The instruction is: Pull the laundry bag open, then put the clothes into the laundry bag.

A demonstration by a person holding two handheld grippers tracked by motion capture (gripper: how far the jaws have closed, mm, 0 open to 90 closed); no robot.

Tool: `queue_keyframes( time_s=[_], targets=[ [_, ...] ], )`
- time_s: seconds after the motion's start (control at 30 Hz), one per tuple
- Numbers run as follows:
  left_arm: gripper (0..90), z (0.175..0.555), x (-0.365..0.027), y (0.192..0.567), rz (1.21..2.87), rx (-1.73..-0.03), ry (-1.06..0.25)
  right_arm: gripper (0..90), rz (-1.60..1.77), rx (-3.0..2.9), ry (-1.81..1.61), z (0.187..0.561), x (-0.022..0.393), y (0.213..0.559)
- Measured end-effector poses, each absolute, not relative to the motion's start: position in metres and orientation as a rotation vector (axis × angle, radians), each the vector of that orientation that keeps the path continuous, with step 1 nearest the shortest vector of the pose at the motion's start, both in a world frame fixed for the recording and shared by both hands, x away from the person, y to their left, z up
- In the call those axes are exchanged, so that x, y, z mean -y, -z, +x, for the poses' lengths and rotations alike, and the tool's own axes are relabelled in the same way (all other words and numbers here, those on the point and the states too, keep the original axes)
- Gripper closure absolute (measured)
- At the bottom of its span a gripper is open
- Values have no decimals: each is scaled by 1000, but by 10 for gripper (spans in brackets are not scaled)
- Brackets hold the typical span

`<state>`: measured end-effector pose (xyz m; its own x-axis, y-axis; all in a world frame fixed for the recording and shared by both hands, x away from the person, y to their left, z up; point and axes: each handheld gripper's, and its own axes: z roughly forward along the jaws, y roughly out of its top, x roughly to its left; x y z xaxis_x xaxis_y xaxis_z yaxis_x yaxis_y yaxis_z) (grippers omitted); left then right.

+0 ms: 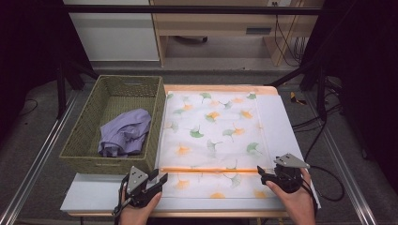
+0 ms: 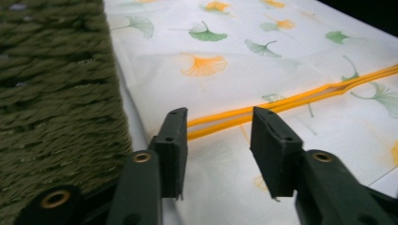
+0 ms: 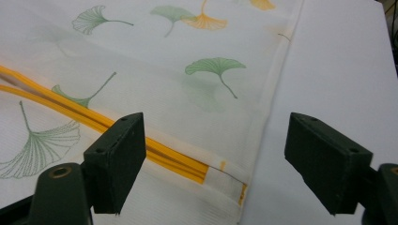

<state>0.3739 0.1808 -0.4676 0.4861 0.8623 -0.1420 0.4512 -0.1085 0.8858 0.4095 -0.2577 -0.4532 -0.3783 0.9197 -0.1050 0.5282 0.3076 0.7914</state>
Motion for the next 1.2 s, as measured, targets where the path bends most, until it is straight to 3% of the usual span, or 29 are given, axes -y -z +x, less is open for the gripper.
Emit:
queue_keyframes(
  time_s=[0.33,0.47,0.7,1.03,1.2],
  targets=[
    [377,373,-171,457,1702,-1079,-525,191,1190,-2150,-861,417,235,454],
    [296,375,-165,455,1707,-1076,-522,243,1152,-2187,-845,421,226,450],
    [155,380,-151,455,1755,-1042,-520,238,1026,-2218,-909,429,211,442],
    [111,387,-133,456,1853,-975,-492,220,881,-2291,-897,443,187,422],
    [100,394,-129,455,1896,-927,-488,258,802,-2347,-869,449,173,422]
  ],
)
